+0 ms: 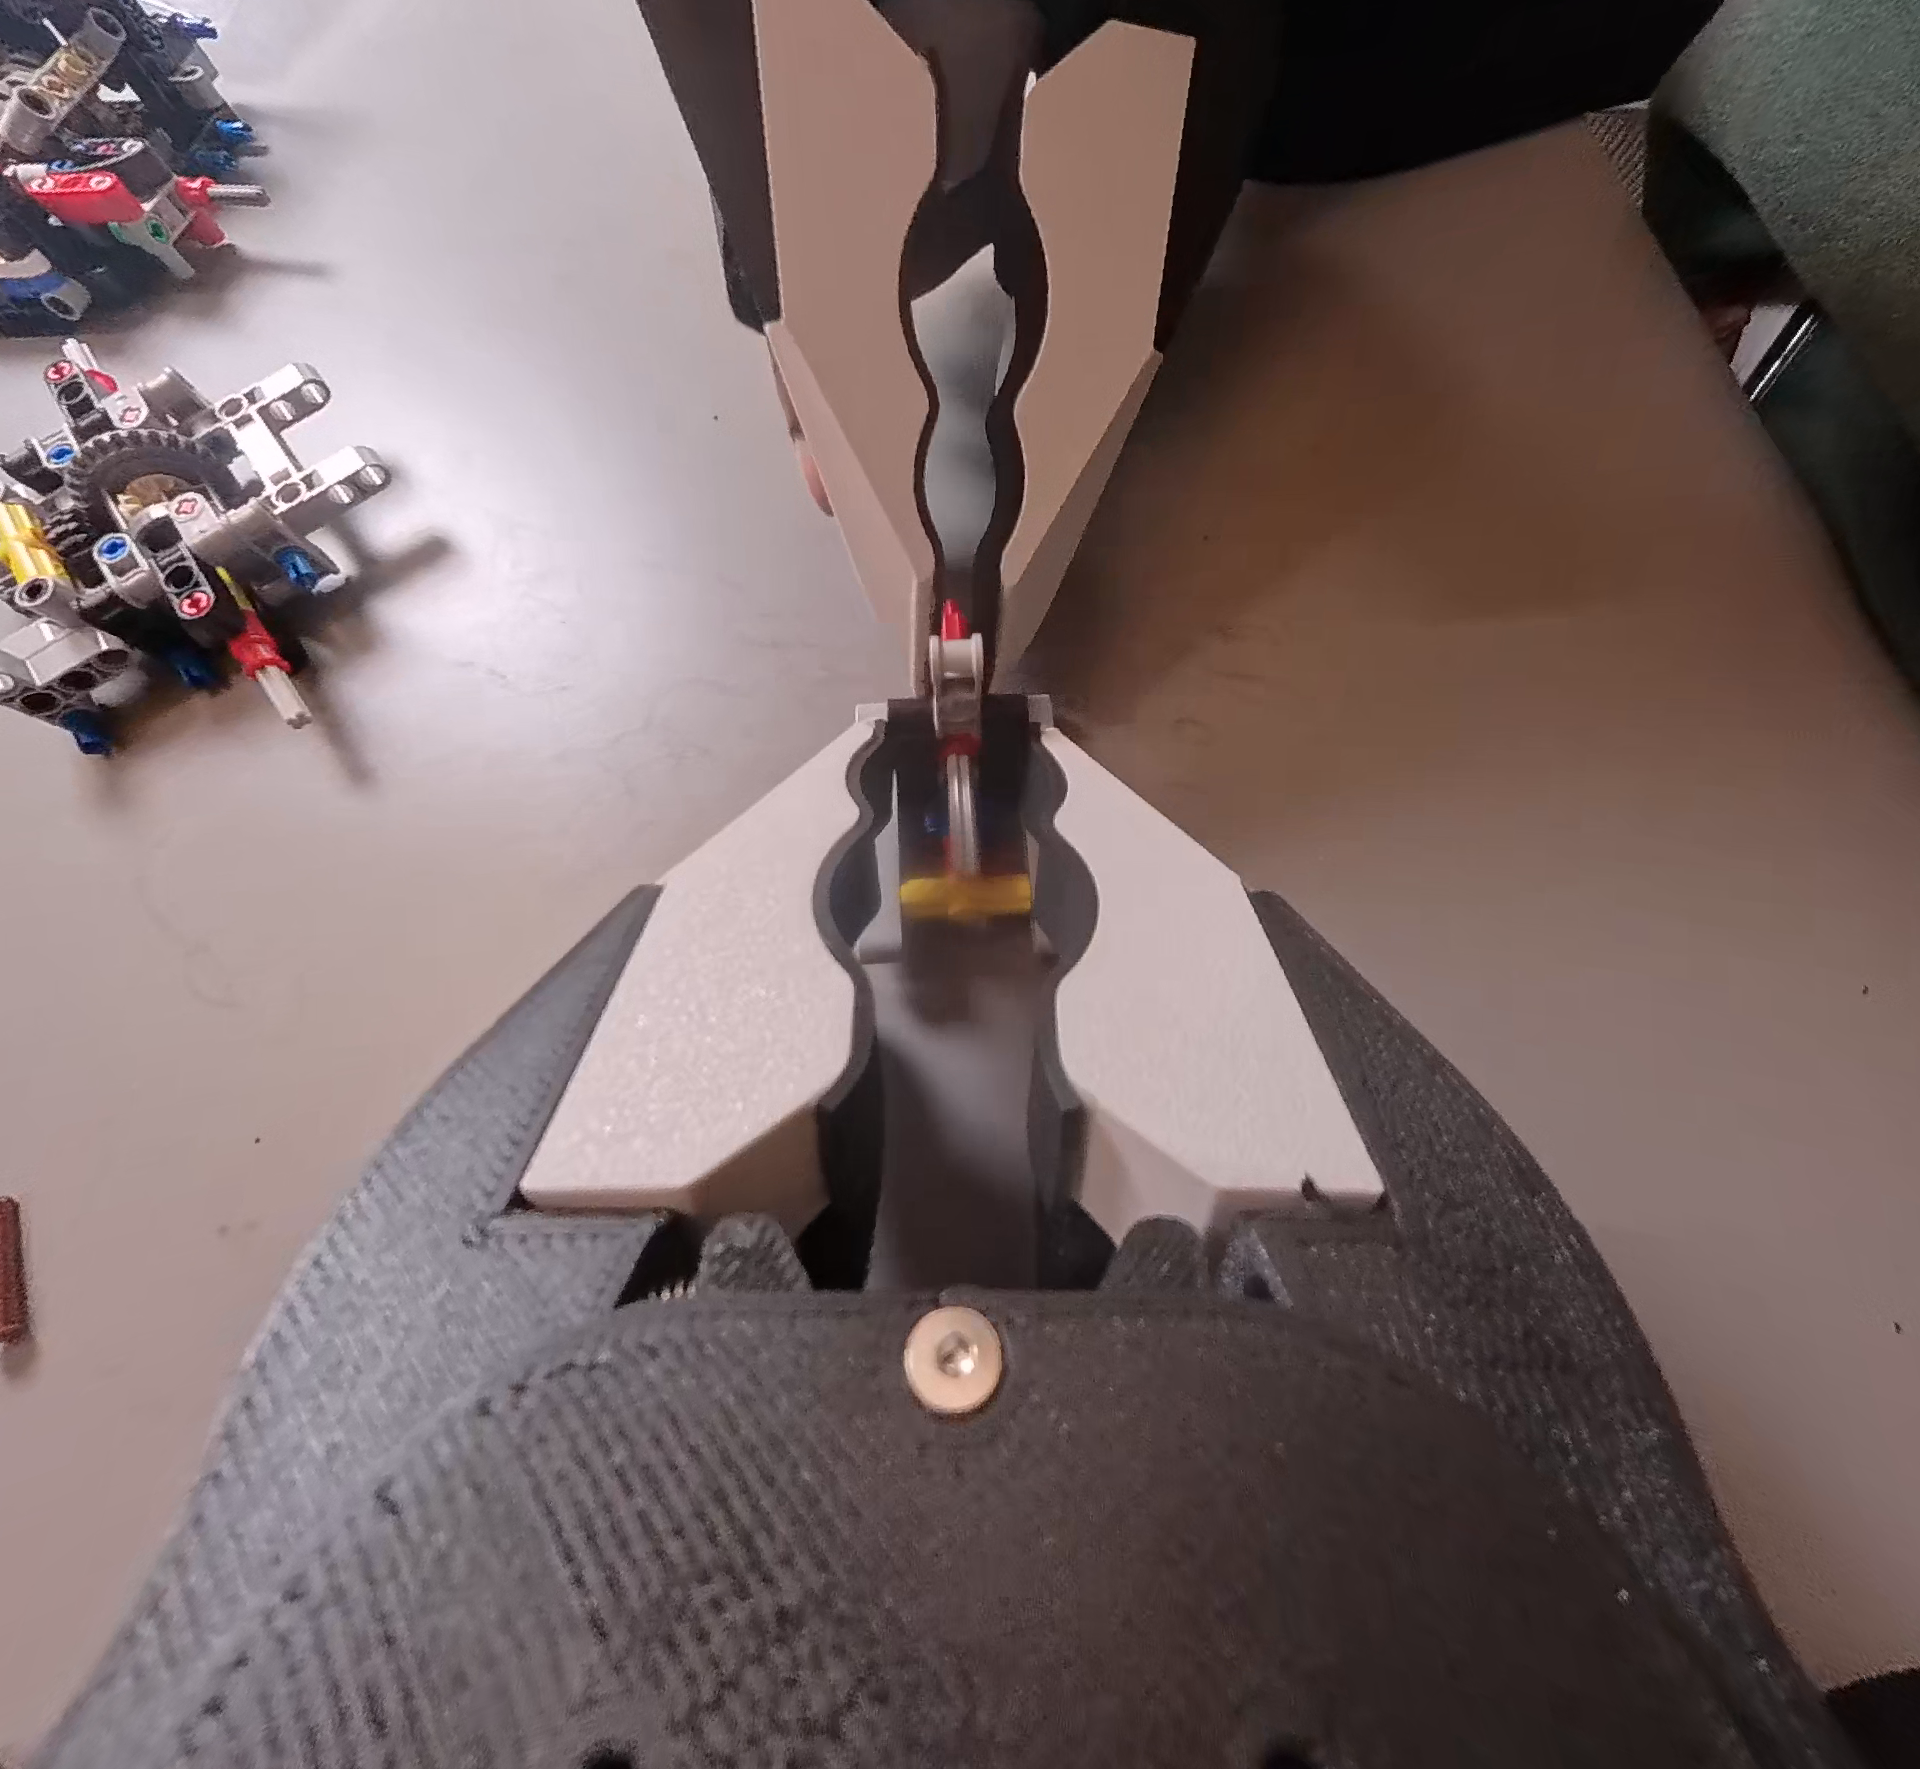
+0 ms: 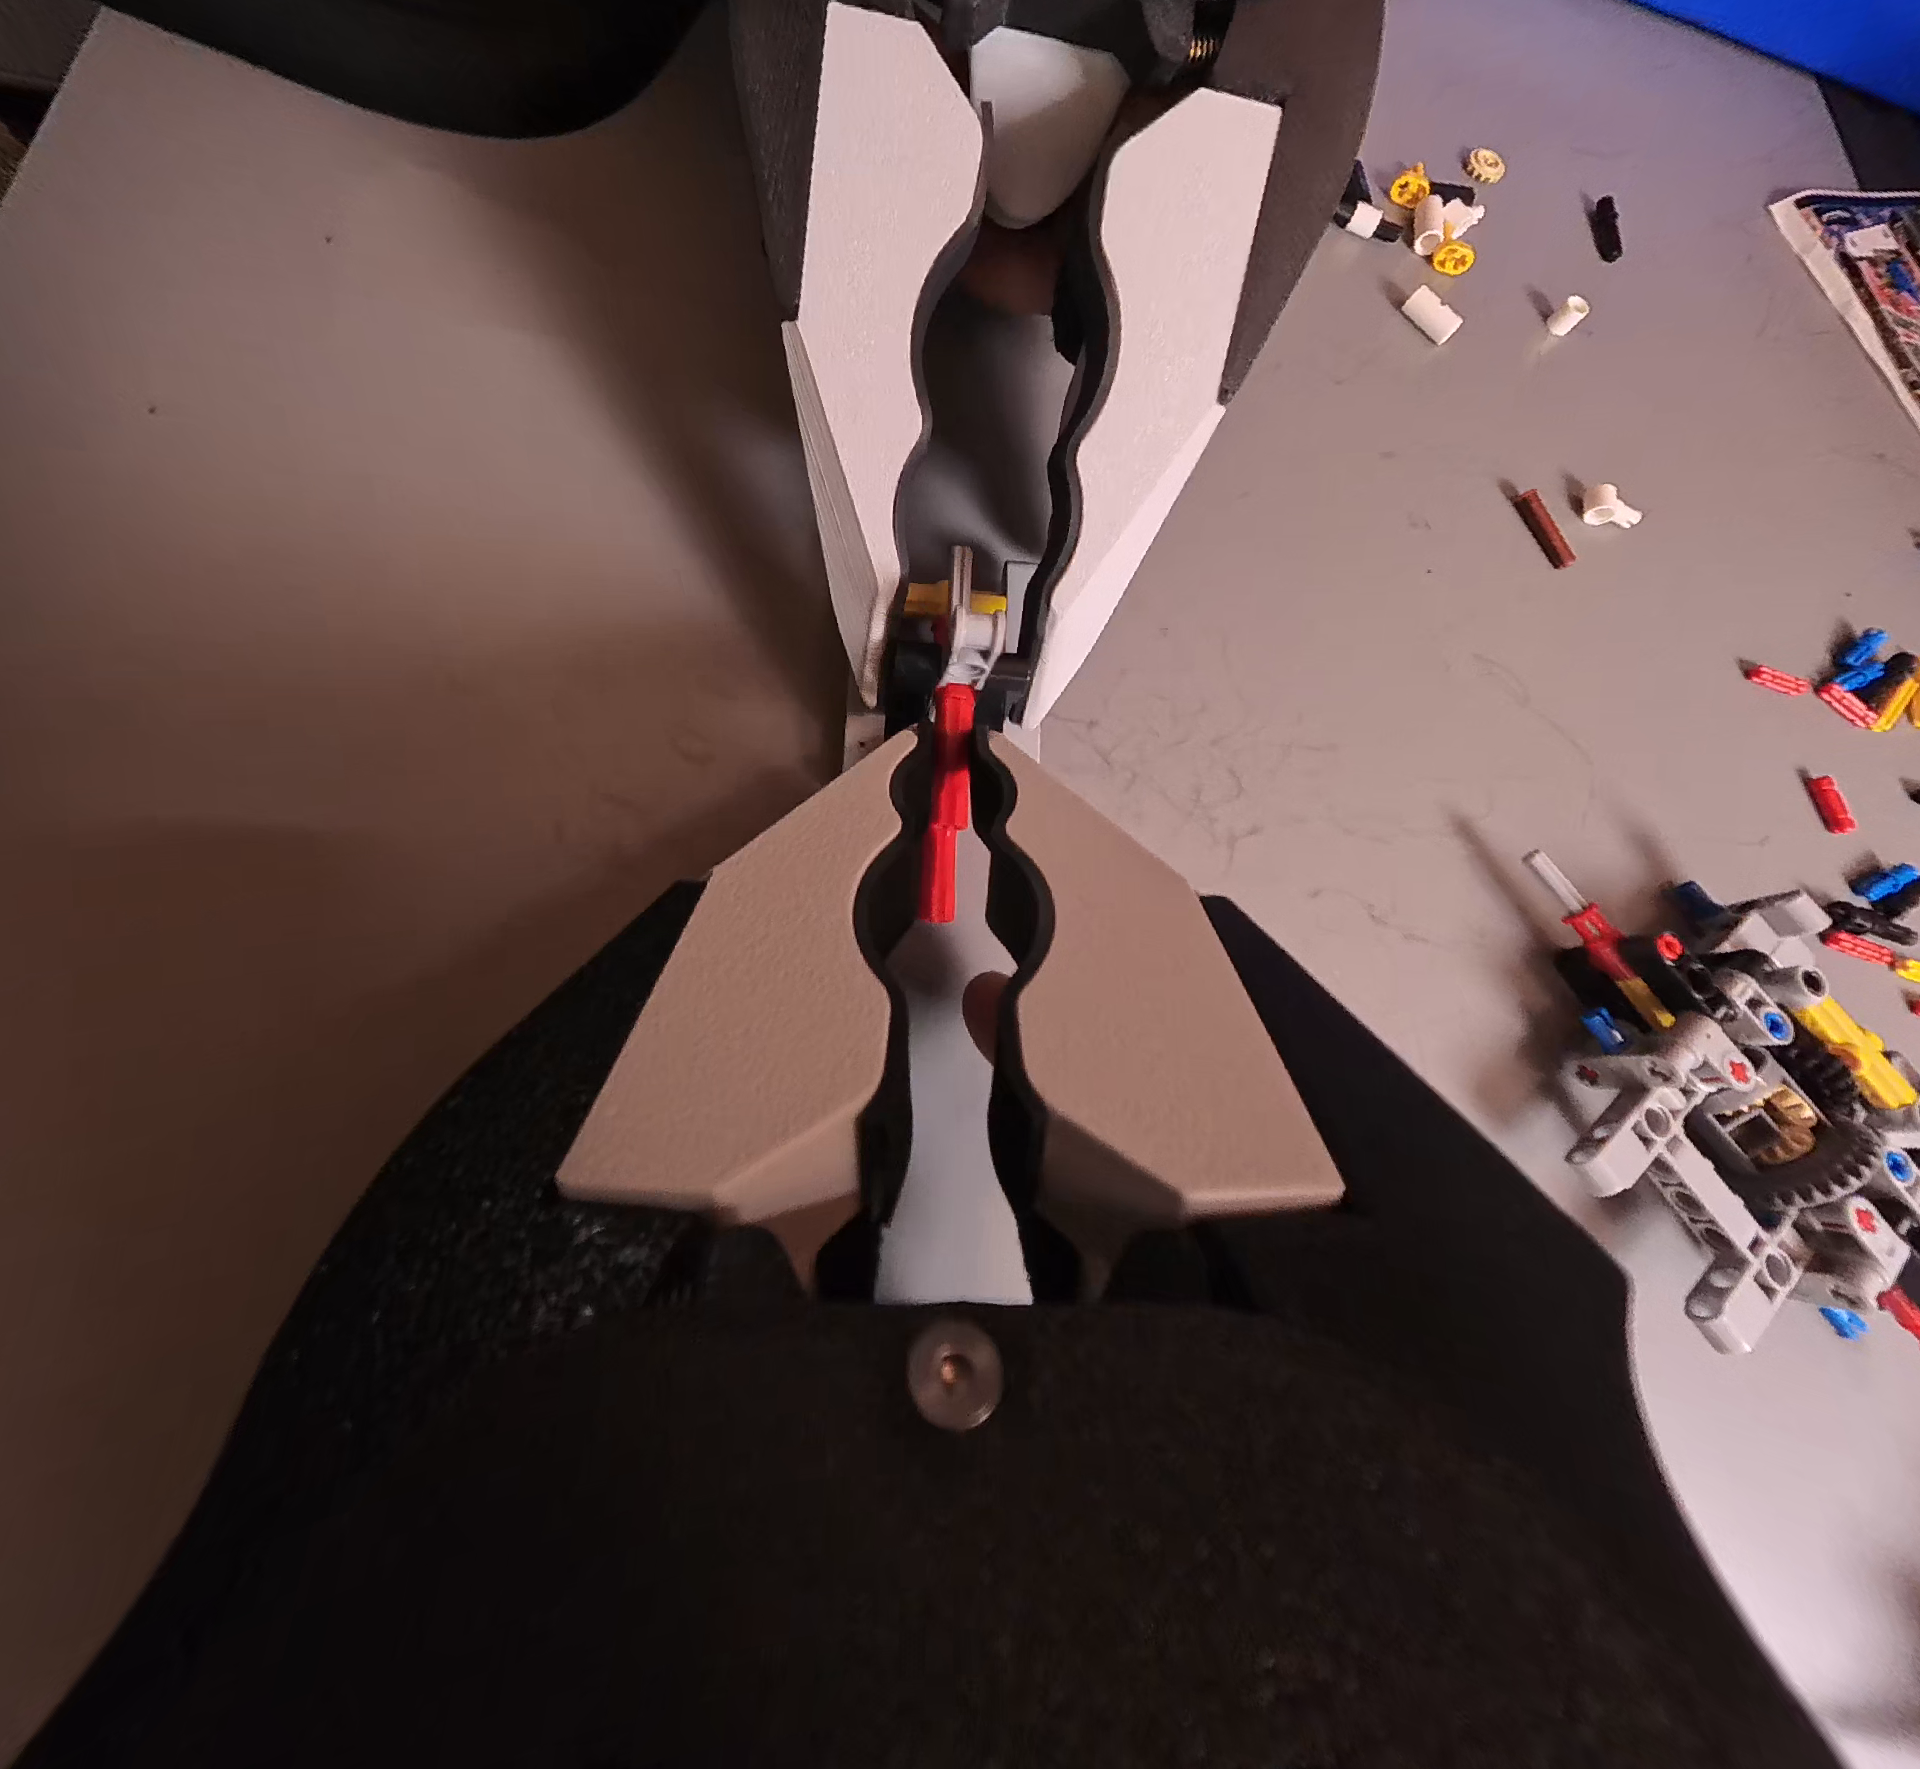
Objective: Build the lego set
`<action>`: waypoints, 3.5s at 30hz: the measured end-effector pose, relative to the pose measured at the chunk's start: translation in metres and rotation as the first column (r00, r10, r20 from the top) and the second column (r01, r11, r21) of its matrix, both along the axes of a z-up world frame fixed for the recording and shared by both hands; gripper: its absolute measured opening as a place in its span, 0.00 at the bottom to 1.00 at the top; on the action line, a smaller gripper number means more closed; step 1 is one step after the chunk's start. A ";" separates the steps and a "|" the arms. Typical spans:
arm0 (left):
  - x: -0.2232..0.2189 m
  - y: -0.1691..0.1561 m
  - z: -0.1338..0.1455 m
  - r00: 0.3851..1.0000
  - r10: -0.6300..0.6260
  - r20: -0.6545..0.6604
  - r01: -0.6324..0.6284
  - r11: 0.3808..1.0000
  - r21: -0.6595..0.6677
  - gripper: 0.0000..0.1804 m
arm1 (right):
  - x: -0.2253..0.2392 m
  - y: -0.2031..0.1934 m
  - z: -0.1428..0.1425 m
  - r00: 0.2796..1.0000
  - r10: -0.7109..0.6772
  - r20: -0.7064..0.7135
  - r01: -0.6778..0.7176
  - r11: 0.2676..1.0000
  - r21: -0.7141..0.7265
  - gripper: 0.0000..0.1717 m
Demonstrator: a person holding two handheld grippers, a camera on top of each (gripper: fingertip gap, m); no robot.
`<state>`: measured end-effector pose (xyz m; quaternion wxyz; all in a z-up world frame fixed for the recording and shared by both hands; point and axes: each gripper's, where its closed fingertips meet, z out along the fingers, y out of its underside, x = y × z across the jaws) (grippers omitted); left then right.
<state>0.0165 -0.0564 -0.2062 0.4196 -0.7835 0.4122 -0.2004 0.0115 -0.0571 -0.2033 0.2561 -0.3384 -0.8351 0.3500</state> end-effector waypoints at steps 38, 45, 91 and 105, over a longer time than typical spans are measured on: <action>0.004 0.014 0.000 0.999 0.031 -0.027 -0.030 0.999 0.035 0.13 | 0.004 0.016 -0.015 0.987 0.039 0.158 -0.049 0.997 0.058 0.28; 0.003 0.016 0.000 0.998 0.044 -0.038 -0.042 0.998 0.050 0.13 | 0.001 0.015 -0.017 0.971 0.072 0.228 -0.085 0.995 0.047 0.23; -0.386 0.163 0.238 0.255 0.817 0.517 -0.927 0.054 0.372 0.00 | 0.040 0.141 0.103 0.614 -0.641 -0.460 0.469 0.766 -0.441 0.23; -0.432 0.200 0.220 0.232 0.844 0.483 -0.922 0.033 0.385 0.00 | 0.029 0.147 0.080 0.660 -0.641 -0.391 0.482 0.761 -0.433 0.22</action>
